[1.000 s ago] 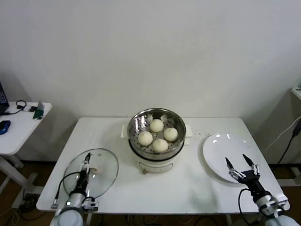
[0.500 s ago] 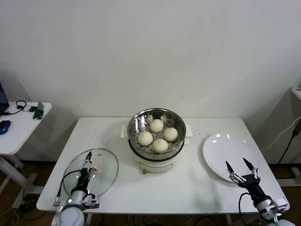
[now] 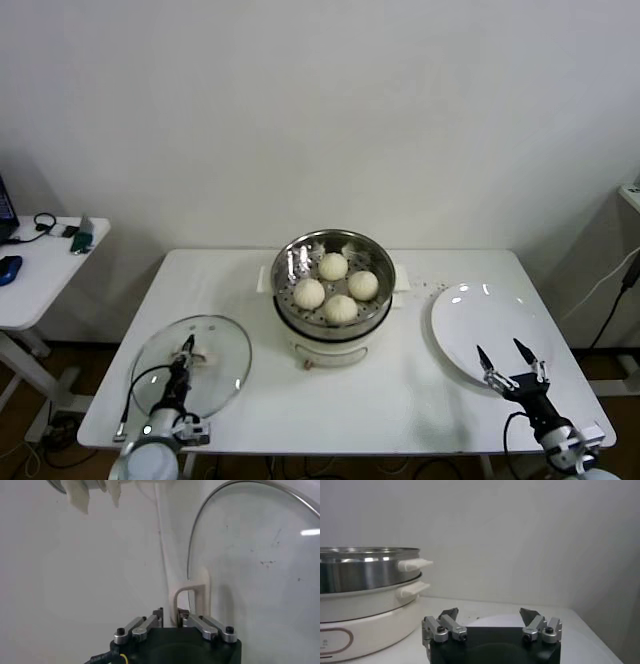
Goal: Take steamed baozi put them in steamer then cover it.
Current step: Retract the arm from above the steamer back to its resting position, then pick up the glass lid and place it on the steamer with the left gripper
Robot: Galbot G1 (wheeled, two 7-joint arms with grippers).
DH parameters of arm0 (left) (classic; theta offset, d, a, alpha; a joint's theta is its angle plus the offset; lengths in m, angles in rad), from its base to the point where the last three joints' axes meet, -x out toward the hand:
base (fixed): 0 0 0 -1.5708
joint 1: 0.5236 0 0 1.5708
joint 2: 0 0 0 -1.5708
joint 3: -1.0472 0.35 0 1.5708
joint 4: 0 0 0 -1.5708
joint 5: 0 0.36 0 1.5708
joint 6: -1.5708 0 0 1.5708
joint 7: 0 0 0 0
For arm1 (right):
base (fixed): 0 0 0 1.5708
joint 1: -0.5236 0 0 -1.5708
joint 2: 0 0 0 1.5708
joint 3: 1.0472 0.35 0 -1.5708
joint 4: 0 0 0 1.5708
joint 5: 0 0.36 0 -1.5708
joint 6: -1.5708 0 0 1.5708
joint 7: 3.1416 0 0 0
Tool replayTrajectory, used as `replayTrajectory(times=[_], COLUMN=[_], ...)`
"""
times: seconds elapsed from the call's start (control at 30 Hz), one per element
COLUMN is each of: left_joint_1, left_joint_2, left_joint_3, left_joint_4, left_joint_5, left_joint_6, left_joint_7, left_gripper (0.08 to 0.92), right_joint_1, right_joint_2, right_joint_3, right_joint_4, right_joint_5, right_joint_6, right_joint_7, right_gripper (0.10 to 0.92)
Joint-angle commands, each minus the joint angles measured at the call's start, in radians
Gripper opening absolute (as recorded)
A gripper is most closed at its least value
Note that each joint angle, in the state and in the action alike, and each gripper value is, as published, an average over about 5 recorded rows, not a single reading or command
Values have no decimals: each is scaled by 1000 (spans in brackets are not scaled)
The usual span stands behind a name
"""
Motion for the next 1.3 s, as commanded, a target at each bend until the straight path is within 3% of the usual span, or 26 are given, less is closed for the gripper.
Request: replayTrajectory(times=[0.03,0.13,0.37,0.63,0.87,1.07,1.3], left_joint_1=[8,26,112,212,255,188,-16], left_joint_2=[5,10,46,122,210,268,293], left_joint_3=[1,2,19,38,50,118,317], left_joint_4=[-20,-61,-241,-475,-646,-672,-645], left_joint_5=[-39,-65,-144,-162,-149,-152,-112], left_joint_6=[-1,6,72,247,372,432,505], left_joint_7=[-3,-6,-12,-10,41,99,209], left_gripper=[204,155,150,150,150,150,150], right_joint_1=[1,1,5,32,72,116,173], right_joint_2=[4,3,-8,-38,-54,-60,-64], right_joint_3=[3,5,8,-3,-37,-79,-117], right_joint_4=[-5,-7,-15,-34,-51,-74,-103], right_joint_5=[-6,-7,-7,-9,-23,-46,-64], right_joint_6=[3,4,6,7,4,2,0], right_joint_7=[-2,-3,-2,2,10,19,29], right_gripper=[823,823,823,823,823,823,823])
